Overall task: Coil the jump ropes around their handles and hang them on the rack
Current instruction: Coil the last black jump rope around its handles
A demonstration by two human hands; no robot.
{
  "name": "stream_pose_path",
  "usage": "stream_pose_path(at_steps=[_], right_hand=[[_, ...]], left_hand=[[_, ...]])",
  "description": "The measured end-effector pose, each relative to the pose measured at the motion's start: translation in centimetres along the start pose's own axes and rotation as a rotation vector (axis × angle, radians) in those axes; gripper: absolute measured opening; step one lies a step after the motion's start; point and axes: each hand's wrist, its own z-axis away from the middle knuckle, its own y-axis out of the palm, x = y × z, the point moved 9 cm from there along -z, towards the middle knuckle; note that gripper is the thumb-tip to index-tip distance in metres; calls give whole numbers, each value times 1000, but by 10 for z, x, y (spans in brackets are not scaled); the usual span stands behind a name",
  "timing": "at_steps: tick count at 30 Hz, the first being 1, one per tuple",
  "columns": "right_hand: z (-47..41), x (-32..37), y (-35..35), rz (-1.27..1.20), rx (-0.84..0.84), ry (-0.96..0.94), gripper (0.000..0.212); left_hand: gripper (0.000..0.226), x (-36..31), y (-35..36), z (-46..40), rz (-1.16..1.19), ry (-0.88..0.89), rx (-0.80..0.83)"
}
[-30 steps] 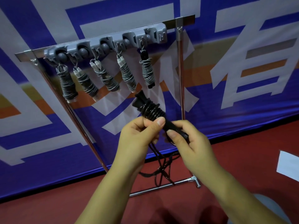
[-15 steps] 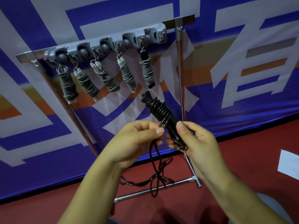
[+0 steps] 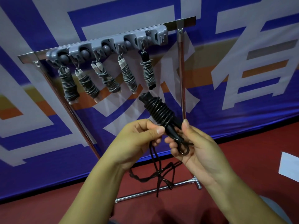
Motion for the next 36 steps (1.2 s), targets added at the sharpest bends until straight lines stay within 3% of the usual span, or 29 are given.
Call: stream_pose_path(at_steps=[3,9,13,15,20,23,26,36], right_hand=[[0,1,0,-7,13,36,35],[1,-6,9,-110,87,176,33],[3,-27,24,-360,215,423,37],[1,-29,20,-299,179,439,37],[-12,-5,-2,329,56,5,47],[-9,8,-6,549,-16,-186,34],[-8,15,-8,607,-32,-260,8],[-3,20,-8,665,-118,-395,10]], left_hand=[[9,-11,-3,1,4,114,-43],[51,-19,-3,5,43,228,-28],[47,-24,4,6,8,250,40],[48,-22,2,6,-20,230,-1],[48,-17,-9,4,-99,223,-139],[40,-16,-5,5,-134,238,-160],[34,-15,0,6,-174,256,-185],[38,-17,4,9,-211,292,-247]])
